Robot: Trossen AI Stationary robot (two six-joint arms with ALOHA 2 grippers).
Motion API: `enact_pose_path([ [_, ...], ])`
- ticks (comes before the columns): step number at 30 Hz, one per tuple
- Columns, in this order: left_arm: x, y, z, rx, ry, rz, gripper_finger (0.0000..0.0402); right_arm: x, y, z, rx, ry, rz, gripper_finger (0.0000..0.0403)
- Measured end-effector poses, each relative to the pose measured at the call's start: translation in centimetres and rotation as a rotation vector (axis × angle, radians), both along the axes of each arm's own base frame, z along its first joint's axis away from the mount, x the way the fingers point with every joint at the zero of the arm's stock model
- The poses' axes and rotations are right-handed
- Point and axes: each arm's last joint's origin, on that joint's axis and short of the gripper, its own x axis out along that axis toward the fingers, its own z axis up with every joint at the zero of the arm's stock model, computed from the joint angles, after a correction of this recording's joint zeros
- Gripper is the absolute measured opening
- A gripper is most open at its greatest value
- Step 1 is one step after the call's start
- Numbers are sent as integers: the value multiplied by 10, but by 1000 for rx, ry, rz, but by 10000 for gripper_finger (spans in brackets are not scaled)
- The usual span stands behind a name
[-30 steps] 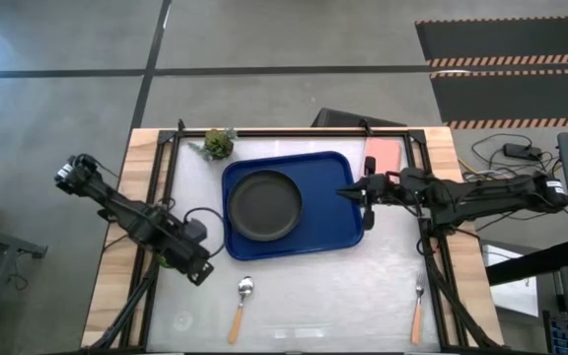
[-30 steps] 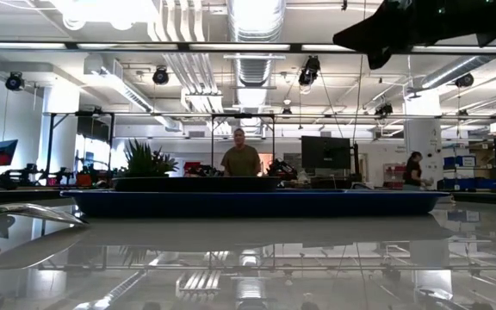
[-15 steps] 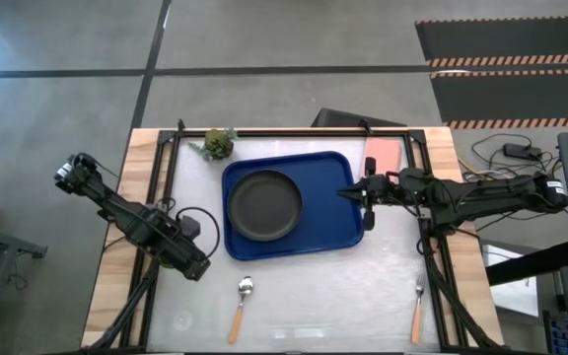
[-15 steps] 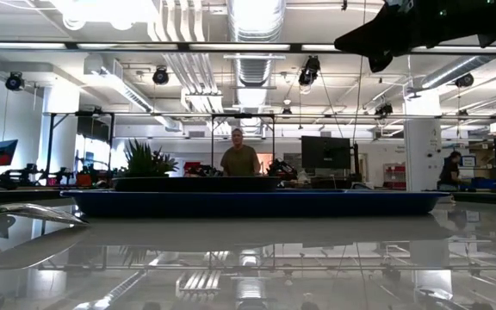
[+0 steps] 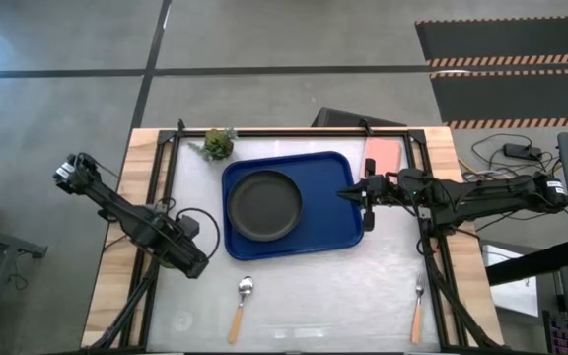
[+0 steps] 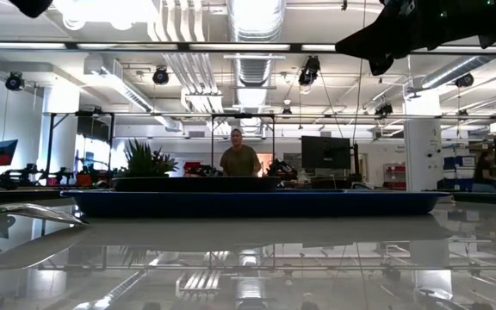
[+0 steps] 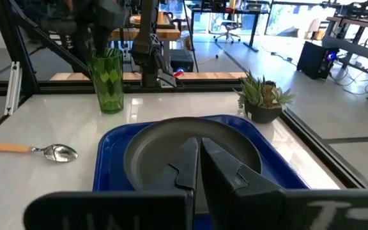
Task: Pick and place plate/cup/fork/spoon on tray
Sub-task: Put the green cup on the blue tray to the top right of the black plate
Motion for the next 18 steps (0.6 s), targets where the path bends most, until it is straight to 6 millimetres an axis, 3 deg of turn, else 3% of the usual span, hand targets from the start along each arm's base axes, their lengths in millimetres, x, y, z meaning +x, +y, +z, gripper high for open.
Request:
enact_pose_path([
  [5,2,-1,-6,-9,-9,-13,131,0,0,0,-1,0,0,9],
  [12,3,-3,-8,-5,-5,-54,11,0,0,0,1,1,0,9],
  [18,5,-5,0,-55,-11,-89,2,0,0,0,5,5,-1,9],
])
